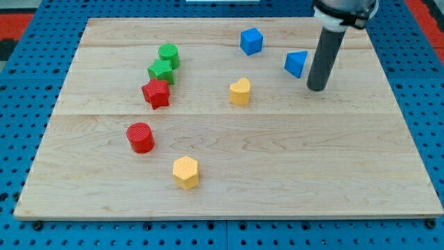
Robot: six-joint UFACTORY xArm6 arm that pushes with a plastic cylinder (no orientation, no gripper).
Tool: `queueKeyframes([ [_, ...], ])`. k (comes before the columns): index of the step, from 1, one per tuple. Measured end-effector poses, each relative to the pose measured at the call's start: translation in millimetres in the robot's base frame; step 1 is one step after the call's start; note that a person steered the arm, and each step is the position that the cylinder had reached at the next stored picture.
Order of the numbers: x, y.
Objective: Push the blue triangle in between blue cube and yellow heart
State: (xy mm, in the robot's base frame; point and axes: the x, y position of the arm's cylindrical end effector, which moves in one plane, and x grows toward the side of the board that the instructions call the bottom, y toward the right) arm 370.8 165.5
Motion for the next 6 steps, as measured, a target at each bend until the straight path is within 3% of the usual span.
queueKeyframes([
  [2, -51.7, -13.5],
  [6, -76.7, -73.3],
])
